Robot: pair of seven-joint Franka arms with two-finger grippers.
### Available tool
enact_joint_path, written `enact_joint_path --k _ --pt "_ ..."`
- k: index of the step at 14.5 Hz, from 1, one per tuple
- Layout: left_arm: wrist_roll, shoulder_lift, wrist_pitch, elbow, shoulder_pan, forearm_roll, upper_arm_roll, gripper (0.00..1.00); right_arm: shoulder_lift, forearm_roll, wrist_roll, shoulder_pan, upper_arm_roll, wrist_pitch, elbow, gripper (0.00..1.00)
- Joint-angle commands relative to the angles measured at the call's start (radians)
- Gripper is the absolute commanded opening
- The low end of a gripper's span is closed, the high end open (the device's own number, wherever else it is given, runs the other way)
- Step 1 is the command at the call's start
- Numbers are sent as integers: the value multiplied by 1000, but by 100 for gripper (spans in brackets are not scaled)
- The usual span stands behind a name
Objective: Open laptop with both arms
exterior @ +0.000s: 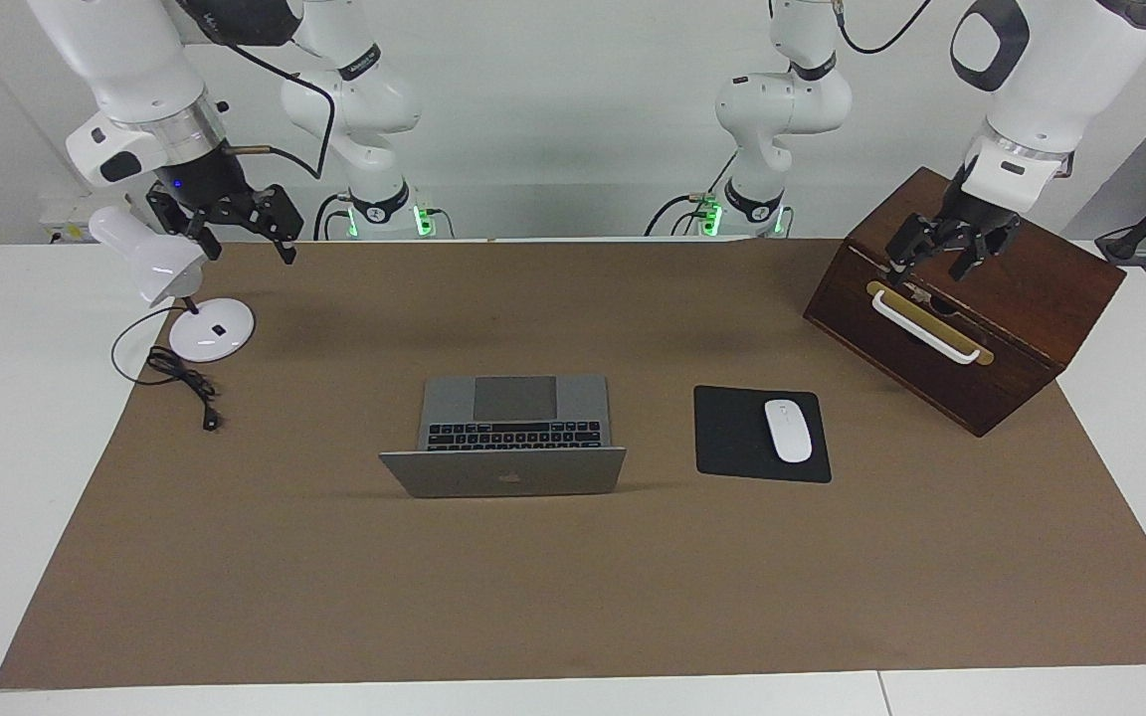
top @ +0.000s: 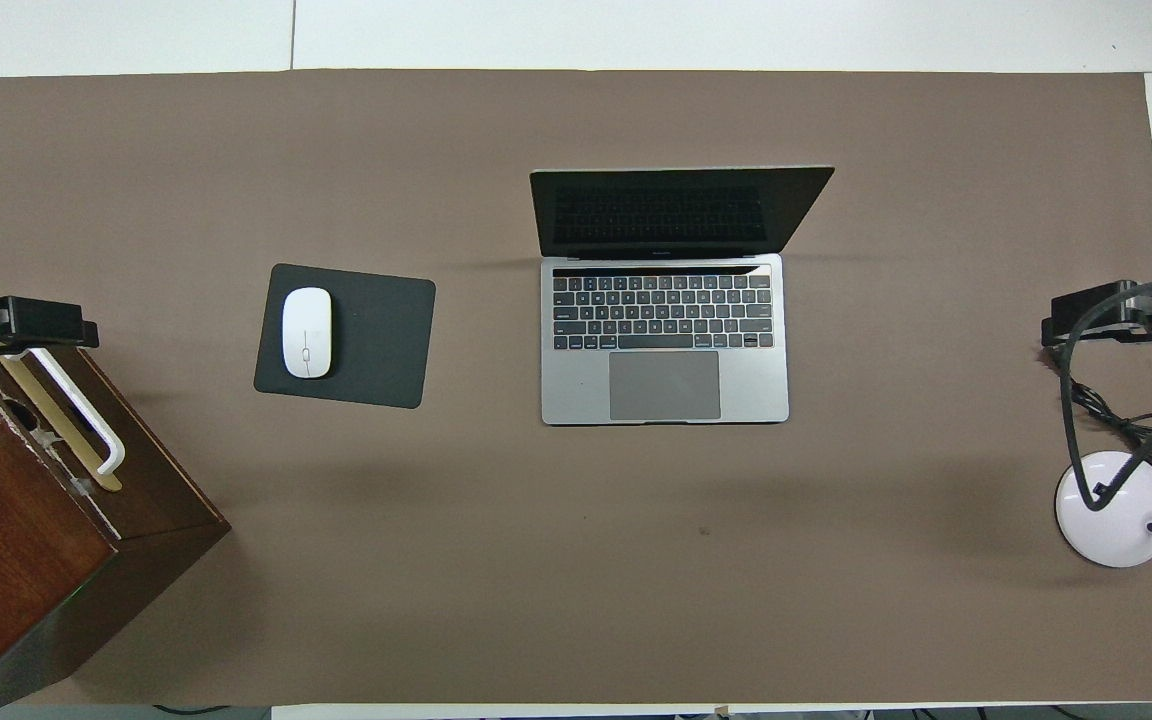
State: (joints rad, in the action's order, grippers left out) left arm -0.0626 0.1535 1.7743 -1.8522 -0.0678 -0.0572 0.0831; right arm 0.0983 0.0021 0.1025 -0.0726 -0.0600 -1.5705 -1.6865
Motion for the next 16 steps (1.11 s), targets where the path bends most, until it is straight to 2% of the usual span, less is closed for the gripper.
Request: enact_joint_path --k 1,4,8,11,16 --pt "-8 -15 -28 54 16 14 -13 100 20 -46 -4 -13 -6 6 -16 100" --pt "-8 -41 -88 111 23 10 -11 100 20 -47 -44 -38 -3 0 -19 100" --pt "-6 -140 -179 232 26 13 -14 100 20 -43 -40 -39 -1 1 -21 100" --pt "-6 -163 -182 216 16 16 -17 100 20 -31 -35 -38 -1 -5 -24 100" --pt "-2 -158 -187 194 -6 25 -23 100 20 -27 -35 -38 -1 -2 -25 100"
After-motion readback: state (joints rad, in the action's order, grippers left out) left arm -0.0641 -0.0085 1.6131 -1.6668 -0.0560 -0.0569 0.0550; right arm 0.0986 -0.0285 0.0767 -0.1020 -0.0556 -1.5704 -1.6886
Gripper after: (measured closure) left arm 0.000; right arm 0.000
